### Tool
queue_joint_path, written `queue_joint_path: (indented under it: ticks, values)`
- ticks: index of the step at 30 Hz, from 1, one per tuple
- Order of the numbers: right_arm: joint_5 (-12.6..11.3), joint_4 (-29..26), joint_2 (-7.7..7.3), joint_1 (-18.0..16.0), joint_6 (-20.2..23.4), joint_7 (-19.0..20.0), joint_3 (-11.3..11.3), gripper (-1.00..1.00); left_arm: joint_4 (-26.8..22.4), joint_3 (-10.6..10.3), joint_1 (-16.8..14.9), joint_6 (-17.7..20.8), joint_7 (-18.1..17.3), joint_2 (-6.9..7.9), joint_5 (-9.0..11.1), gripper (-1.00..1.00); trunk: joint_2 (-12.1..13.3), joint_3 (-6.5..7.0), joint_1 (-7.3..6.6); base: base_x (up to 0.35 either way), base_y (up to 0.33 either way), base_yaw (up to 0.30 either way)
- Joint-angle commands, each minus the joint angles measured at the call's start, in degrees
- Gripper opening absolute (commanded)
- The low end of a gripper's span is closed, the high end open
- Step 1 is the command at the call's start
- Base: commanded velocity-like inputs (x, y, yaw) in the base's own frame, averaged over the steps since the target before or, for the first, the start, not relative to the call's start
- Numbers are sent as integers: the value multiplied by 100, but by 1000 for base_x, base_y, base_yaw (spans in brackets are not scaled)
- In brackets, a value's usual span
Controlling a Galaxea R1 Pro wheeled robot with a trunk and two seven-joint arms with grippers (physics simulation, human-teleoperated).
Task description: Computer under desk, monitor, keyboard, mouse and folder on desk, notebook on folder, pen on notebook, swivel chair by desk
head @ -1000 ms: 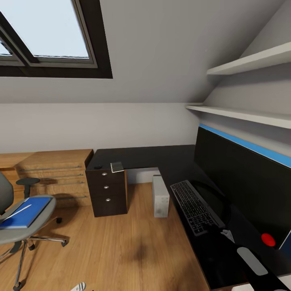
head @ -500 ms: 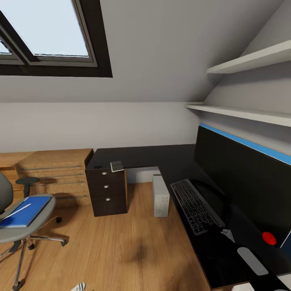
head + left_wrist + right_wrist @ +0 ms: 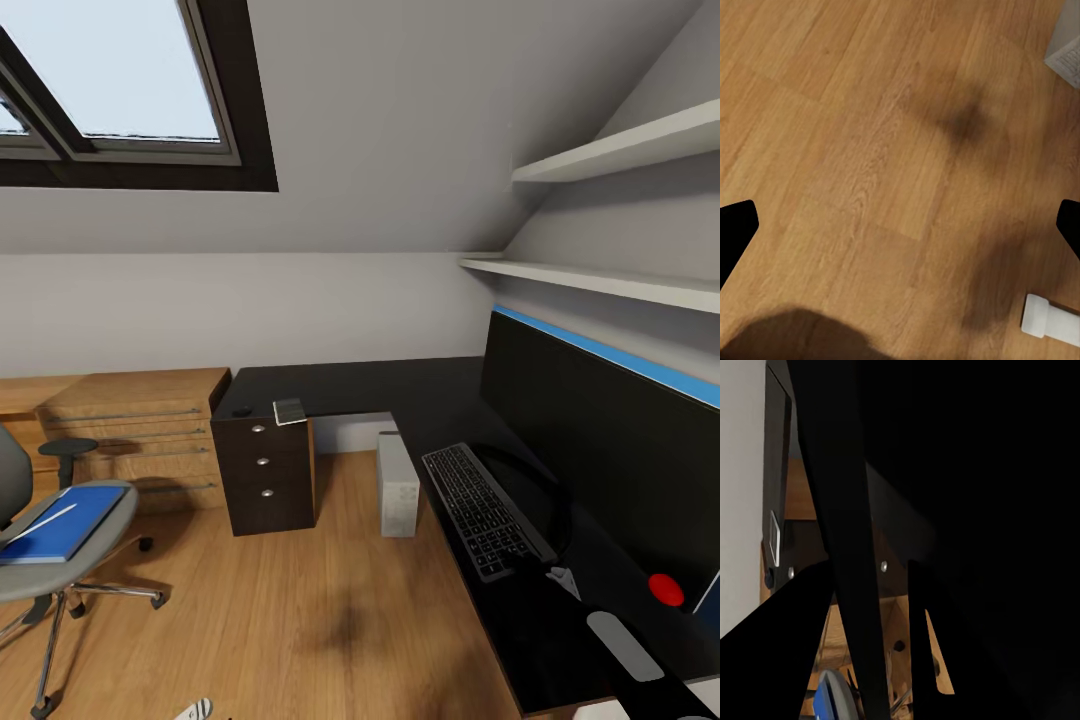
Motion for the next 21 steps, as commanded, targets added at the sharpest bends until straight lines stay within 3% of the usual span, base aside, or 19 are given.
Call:
queue_joint_path:
  ticks: [1, 21]
  values:
    - [78, 18, -7, -1, -5, -134, 43, -100, -6, -27, -2, 1, 13, 7, 57, 100, -3, -8, 0, 0, 0, 0]
    - [77, 18, -7, -1, -5, -134, 36, -100, -6, -28, -2, 1, 5, 7, 57, 100, -3, -8, 0, 0, 0, 0]
